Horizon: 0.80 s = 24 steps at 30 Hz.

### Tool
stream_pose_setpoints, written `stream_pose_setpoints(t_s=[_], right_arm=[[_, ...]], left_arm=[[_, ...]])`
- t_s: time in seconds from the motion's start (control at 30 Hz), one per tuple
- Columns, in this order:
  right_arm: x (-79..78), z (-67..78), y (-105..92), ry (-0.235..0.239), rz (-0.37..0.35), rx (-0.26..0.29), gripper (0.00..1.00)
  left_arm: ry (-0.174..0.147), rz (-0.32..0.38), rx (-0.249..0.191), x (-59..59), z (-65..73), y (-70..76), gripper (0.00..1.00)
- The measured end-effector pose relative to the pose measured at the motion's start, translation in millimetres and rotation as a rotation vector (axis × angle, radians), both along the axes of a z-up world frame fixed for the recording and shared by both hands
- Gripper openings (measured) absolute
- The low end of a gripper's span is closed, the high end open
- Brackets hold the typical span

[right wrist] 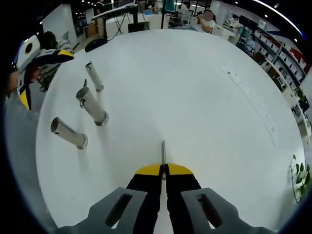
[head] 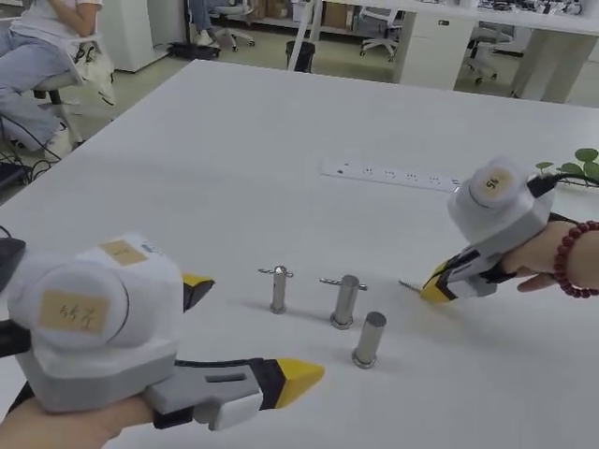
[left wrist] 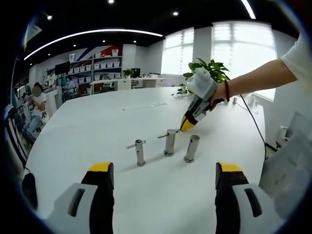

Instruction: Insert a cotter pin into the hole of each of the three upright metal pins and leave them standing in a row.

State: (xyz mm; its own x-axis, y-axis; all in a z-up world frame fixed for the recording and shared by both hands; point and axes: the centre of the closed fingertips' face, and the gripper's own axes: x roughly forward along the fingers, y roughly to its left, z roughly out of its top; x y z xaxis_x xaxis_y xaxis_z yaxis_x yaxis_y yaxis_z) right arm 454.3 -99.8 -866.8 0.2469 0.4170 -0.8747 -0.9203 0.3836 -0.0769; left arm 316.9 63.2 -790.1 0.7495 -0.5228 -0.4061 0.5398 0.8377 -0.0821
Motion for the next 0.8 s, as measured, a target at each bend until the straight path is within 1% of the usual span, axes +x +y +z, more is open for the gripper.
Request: stream_pose_setpoints(t_s=[0.03, 0.13, 0.23, 0.4, 0.5, 0.57, 0.63, 0.7, 0.8], right_arm=[[-0.2, 1.1, 0.0, -0.013, 0.010, -0.001, 0.03], [-0.7, 4.7, -0.4, -0.027, 0.005, 0.008, 0.03], [-0.5, 12.2, -0.4, -0.053, 0.007, 0.019, 0.03], [-5.9, 24.2, 0.9, -0.088, 0.026, 0.038, 0.03], [-11.9, 34.3, 3.2, -0.123, 0.053, 0.044, 0.03], [-16.3, 40.4, 5.1, -0.141, 0.068, 0.050, 0.03], [-22.2, 48.8, 8.9, -0.162, 0.086, 0.070, 0.03], [-27.6, 54.5, 10.9, -0.178, 0.106, 0.072, 0.03], [-38.9, 67.2, 16.5, -0.208, 0.141, 0.088, 0.03]], left_arm=[[0.000, -0.003, 0.001, -0.1, 0.4, -0.6, 0.86], [-0.005, -0.012, 0.005, 0.0, 2.9, -3.0, 0.84], [-0.005, -0.019, -0.003, 1.2, 5.4, -5.4, 0.82], [0.021, -0.024, -0.040, 2.9, 7.5, -9.2, 0.75], [0.027, -0.028, -0.054, 4.6, 11.3, -10.8, 0.71], [0.025, -0.032, -0.056, 5.2, 13.7, -12.2, 0.69], [0.026, -0.043, -0.061, 5.6, 16.9, -15.2, 0.66], [0.027, -0.052, -0.068, 5.9, 19.2, -17.8, 0.64], [0.025, -0.072, -0.084, 6.8, 24.7, -23.8, 0.59]])
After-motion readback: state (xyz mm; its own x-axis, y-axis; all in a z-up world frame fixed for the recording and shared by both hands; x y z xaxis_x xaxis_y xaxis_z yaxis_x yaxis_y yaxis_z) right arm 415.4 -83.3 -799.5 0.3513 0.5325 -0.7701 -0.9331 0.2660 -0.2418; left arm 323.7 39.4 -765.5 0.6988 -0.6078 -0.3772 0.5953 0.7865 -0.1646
